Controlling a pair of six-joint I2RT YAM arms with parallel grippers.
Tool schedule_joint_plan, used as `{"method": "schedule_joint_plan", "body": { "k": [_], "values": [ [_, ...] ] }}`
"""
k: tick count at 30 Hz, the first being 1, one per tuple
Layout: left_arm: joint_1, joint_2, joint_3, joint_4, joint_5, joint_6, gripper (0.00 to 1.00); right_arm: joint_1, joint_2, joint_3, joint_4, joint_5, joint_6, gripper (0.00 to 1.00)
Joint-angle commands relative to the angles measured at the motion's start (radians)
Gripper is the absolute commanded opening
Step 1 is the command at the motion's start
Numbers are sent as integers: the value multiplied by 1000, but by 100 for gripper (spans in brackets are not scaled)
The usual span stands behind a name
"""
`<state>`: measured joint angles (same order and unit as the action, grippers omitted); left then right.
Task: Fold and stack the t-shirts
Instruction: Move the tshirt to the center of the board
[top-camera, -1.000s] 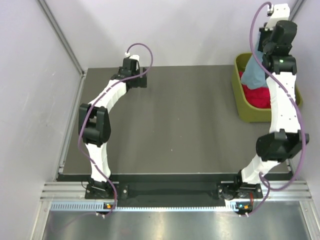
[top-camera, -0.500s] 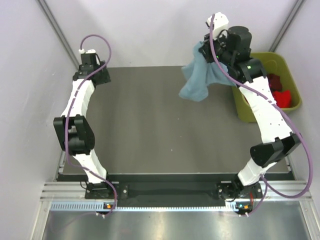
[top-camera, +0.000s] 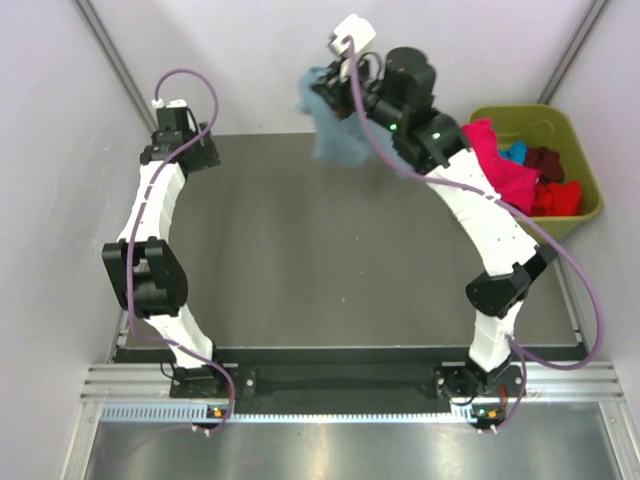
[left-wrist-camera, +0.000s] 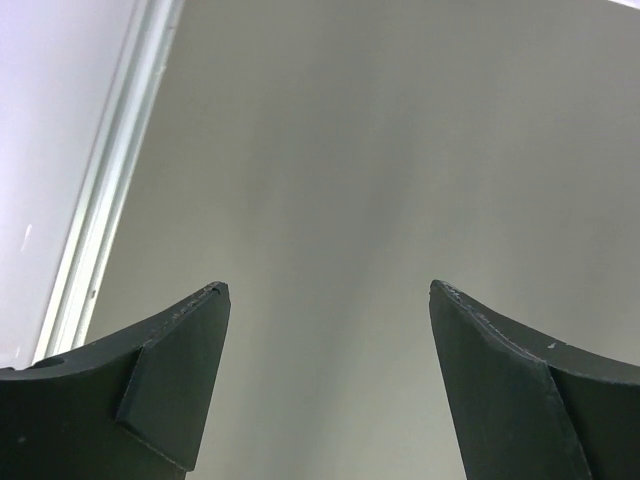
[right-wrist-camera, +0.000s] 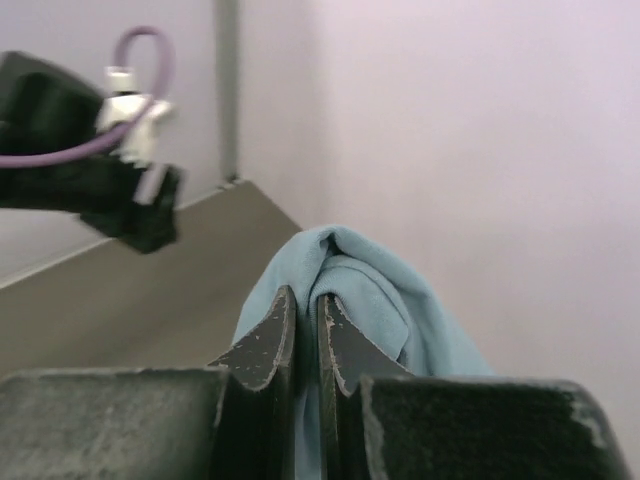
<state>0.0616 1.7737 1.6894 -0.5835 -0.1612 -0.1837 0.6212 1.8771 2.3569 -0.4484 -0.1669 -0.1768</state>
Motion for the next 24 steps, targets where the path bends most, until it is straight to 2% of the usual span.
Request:
{"method": "schedule_joint_plan", "body": {
  "k": [1,6,7,11,13,15,17,19,21,24],
  "values": [
    [32,-34,3,51,-11,-22,86,77,-84,-67,221,15,-44,0],
    [38,-51,-19,59,-43,-10,86,74,-44,-51,243,92,-53,0],
    [38,-57,-28,68,-49,-7,86,65,-48,-88,267,105,-59,0],
    [43,-54,-54,67,-61,0,87,-10,-65,-403,361,156,-75,0],
    [44,-59,-66,68,-51,1,87,-69,-30,-471,350,153,-49,0],
    [44,-60,-74,60,-34,7,87,-113,41,-521,301,158,-61,47],
    [44,-65,-74,56,-23,15,87,-138,91,-528,212,196,-69,90],
    [44,-65,-79,51,-11,20,87,-178,111,-566,182,234,-37,96],
    [46,-71,-74,39,-12,23,87,-215,67,-602,200,241,-13,98],
    [43,-94,-68,25,57,65,85,-209,-18,-642,206,235,-94,99]
  ]
}}
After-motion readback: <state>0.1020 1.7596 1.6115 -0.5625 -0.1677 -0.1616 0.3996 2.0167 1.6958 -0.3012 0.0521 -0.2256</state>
